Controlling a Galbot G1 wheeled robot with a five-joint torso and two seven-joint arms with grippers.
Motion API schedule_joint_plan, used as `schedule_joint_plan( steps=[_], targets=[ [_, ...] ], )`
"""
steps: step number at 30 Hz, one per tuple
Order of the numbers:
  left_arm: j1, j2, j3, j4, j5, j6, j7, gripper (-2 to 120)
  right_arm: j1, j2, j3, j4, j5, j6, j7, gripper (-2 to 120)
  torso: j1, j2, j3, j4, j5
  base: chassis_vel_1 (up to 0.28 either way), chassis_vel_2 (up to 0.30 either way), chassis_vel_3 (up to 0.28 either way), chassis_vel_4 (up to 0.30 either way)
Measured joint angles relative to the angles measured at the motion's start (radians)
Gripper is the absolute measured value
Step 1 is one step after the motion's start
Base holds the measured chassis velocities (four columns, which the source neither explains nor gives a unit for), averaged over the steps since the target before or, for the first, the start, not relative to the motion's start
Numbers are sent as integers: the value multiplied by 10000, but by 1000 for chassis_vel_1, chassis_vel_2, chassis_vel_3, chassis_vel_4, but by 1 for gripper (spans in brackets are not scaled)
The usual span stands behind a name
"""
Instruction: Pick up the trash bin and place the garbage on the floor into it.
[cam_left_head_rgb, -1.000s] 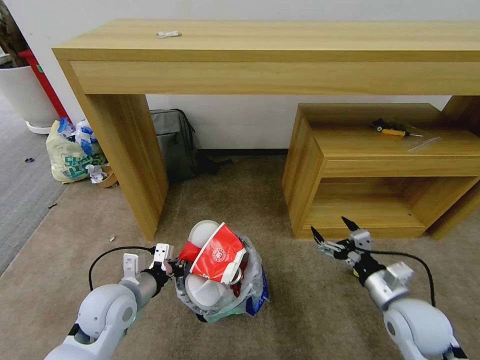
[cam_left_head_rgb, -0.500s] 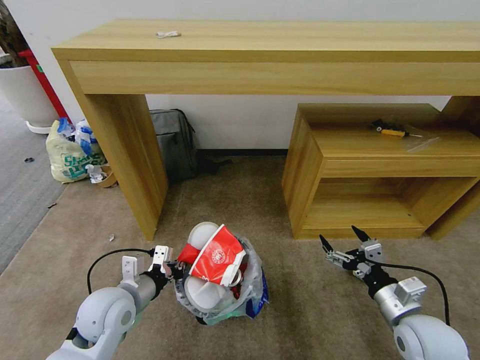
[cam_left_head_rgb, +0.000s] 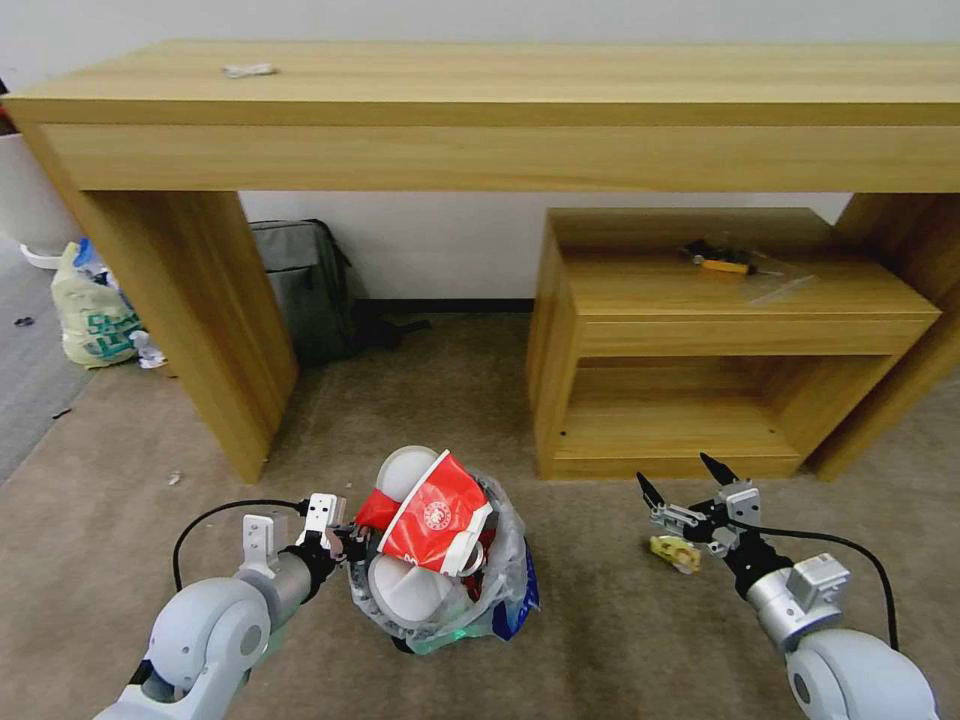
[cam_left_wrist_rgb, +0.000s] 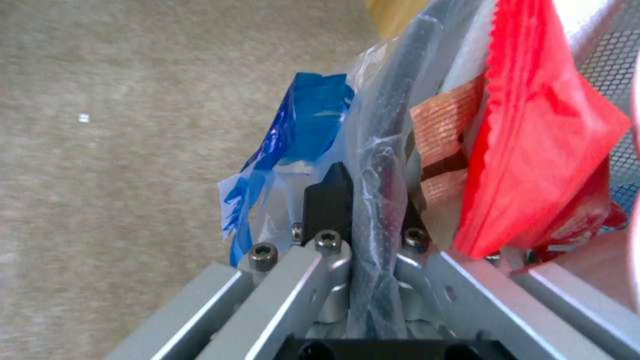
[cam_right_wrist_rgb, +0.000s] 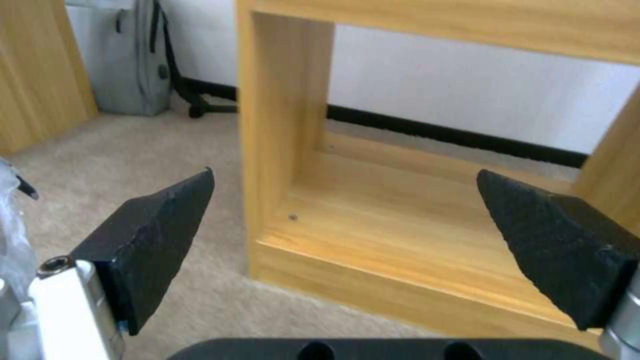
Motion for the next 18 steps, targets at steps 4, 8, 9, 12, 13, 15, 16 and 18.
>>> schedule_joint_plan(
  steps=[4,8,9,12,13,15,16,18],
  targets=[
    [37,-17,2,-18,47,0,9,0,57,-189,-19,-298,272,63,-12,100,0,0,0,0,-2,-169,-168,177,187],
    [84,-16,-4,-73,66,0,30,0,235,-608,15,-1015,1006,95,-338,100,0,0,-1,-2,-2,-131,-150,120,122],
    [114,-5,-23,-108,68,0,36,0,437,-1025,137,-1594,1209,116,-944,100,0,0,0,0,0,-53,-77,21,57],
    [141,7,-50,-128,83,0,34,0,661,-1408,216,-2187,1233,212,-1681,100,0,0,-1,-1,-2,-18,-26,7,19],
    [172,5,-53,-149,103,0,33,0,939,-1768,225,-2827,1197,327,-2422,100,0,0,-1,1,-6,0,0,0,0],
    [192,-9,-52,-157,125,0,33,0,1181,-1943,208,-3325,1039,374,-2889,100,0,0,-1,3,-5,0,0,0,0],
    [210,-28,-53,-165,152,0,33,0,1345,-2035,193,-3641,876,388,-3217,100,0,0,0,3,-3,0,0,0,0],
    [268,-79,-45,-198,233,0,32,0,1946,-2205,178,-4623,162,388,-4444,100,0,0,0,2,-3,0,0,0,0]
  ],
)
